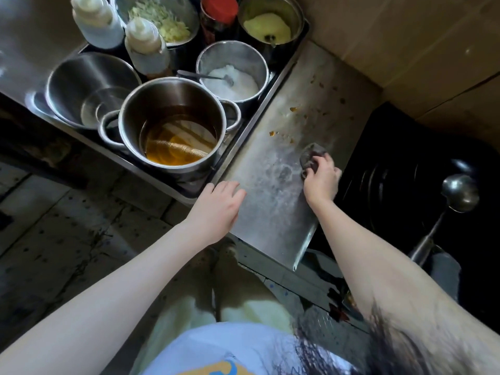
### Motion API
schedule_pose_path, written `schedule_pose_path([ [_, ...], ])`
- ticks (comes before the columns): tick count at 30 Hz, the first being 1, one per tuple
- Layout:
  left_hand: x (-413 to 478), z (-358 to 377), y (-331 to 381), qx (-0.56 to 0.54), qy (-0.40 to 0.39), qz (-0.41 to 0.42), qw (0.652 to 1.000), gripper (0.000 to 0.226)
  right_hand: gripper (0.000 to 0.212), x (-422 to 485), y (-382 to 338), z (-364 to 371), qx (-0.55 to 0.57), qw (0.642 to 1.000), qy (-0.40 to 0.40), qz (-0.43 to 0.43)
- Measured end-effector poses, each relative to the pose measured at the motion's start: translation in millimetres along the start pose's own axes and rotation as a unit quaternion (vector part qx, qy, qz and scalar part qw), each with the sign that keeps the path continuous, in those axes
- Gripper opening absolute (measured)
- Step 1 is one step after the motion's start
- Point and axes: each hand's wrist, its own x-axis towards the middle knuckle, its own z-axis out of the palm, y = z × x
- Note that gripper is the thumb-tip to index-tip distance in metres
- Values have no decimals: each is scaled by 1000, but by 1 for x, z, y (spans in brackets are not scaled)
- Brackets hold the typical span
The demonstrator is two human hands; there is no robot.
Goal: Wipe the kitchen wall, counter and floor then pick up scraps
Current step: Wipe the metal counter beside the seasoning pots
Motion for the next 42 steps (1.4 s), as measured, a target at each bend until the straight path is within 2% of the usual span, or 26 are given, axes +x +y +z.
schedule_pose_path([
  [4, 16, 7, 7, 27, -7, -3, 1000, 36, 30, -15, -12, 8, -10, 999, -4, -52],
  [10, 34, 10, 12, 37, -8, -14, 999, 39, 33, -19, -54, 27, 10, 968, -96, -233],
  [14, 43, 11, 12, 47, -10, -19, 999, 42, 34, 9, -71, 34, 14, 955, -126, -270],
  [17, 54, 12, 12, 49, -18, -23, 998, 43, 32, 27, -68, 33, 62, 965, -95, -237],
  [21, 69, 11, 16, 64, -32, -22, 997, 45, 34, 48, -39, 18, 98, 991, -23, -92],
  [24, 78, 10, 18, 75, -31, -10, 997, 52, 31, 59, -12, 2, 98, 995, 25, -2],
  [29, 88, 9, 19, 54, -27, -1, 998, 47, 30, 64, -14, 0, 73, 995, 44, 47],
  [32, 93, 9, 18, 47, -19, 0, 999, 45, 34, 61, -32, 11, 27, 998, 7, -58],
  [35, 99, 11, 18, 43, -10, -3, 999, 48, 36, 64, -58, 25, 1, 981, -47, -189],
  [37, 103, 11, 17, 44, -12, -9, 999, 49, 38, 71, -73, 30, -15, 966, -79, -245],
  [39, 108, 10, 16, 43, 1, -16, 999, 49, 41, 83, -76, 31, -20, 958, -89, -272],
  [42, 116, 6, 14, 45, 20, -22, 999, 44, 39, 104, -70, 25, -9, 971, -62, -229],
])
